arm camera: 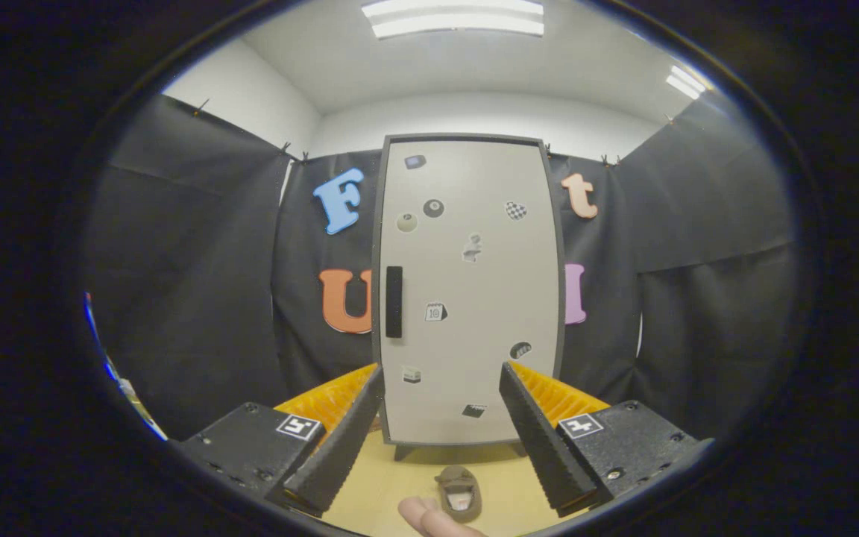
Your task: Open the shoe cabinet door, grab the shoes and put them into the shoe cabinet, then close the shoe cabinet door.
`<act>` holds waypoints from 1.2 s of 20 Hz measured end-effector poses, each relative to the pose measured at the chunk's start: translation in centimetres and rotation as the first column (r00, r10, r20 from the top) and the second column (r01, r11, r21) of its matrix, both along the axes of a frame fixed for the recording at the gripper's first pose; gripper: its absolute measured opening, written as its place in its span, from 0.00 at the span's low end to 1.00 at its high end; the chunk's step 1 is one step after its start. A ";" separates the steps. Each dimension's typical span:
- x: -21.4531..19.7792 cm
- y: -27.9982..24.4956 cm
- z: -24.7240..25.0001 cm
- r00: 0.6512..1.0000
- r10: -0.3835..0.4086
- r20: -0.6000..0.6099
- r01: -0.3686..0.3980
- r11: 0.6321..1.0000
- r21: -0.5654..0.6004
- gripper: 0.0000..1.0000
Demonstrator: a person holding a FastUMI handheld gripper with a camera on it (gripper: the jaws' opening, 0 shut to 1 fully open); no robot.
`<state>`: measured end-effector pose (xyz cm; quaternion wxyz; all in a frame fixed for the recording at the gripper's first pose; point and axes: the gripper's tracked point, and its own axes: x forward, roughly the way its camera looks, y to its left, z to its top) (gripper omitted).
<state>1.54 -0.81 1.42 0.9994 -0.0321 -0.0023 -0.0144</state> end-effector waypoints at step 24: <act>26.2 7.6 2.6 0.984 0.139 -0.112 -0.131 0.988 0.081 1.00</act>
